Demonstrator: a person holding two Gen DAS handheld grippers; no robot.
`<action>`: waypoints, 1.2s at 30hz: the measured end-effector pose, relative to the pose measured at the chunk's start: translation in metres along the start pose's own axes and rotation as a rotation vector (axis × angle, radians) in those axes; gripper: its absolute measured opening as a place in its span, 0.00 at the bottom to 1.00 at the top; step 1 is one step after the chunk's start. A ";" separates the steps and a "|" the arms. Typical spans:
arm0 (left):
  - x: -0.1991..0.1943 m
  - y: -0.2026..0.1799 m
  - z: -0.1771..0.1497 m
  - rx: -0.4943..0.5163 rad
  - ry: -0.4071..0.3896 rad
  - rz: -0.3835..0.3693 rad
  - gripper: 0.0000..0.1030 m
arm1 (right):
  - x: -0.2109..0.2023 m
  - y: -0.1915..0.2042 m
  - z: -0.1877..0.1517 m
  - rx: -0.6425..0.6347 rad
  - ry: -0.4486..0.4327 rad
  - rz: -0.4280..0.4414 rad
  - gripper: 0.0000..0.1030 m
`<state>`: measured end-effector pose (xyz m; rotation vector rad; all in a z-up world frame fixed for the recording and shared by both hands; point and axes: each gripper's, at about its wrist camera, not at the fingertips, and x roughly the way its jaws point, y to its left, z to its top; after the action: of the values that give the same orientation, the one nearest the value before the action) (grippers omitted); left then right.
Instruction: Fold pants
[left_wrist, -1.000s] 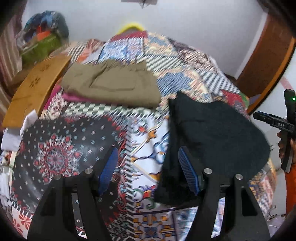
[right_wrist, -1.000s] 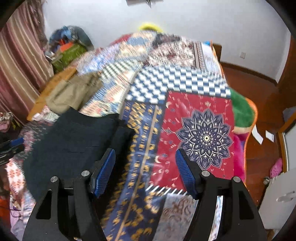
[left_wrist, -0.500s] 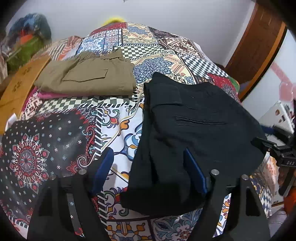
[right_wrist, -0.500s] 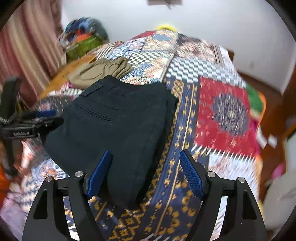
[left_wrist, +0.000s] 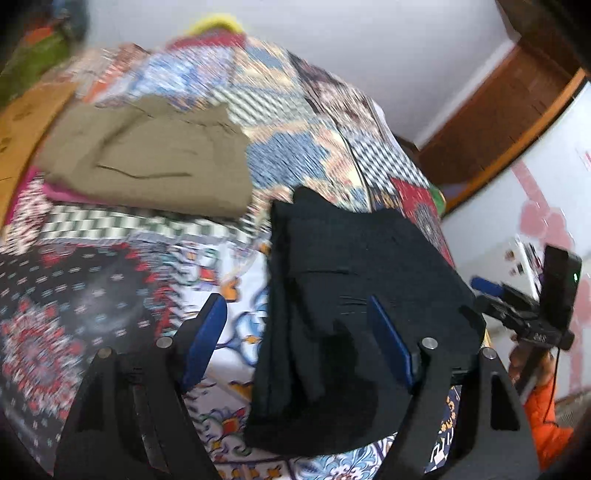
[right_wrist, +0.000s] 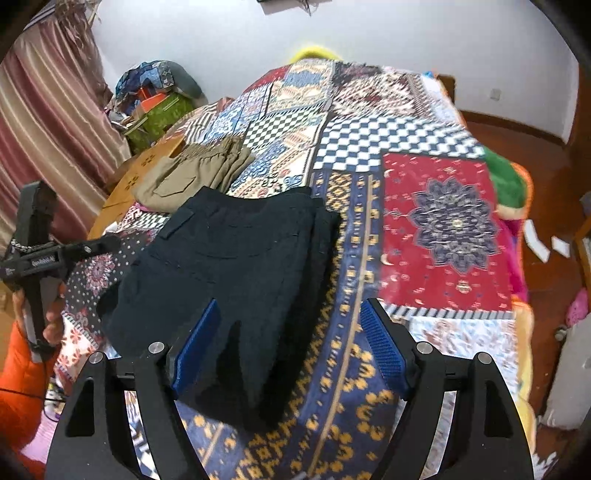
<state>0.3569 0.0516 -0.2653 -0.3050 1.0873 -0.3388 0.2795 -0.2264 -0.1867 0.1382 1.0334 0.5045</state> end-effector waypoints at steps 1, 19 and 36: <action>0.010 -0.002 0.002 0.011 0.036 -0.011 0.76 | 0.007 0.000 0.003 -0.002 0.016 0.014 0.73; 0.096 -0.005 0.023 0.076 0.316 -0.130 0.89 | 0.079 -0.011 0.005 0.014 0.253 0.152 0.91; 0.101 -0.028 0.036 0.141 0.286 -0.128 0.72 | 0.079 0.005 0.020 -0.035 0.209 0.216 0.56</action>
<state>0.4286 -0.0127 -0.3197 -0.2039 1.3198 -0.5836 0.3267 -0.1827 -0.2367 0.1700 1.2199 0.7446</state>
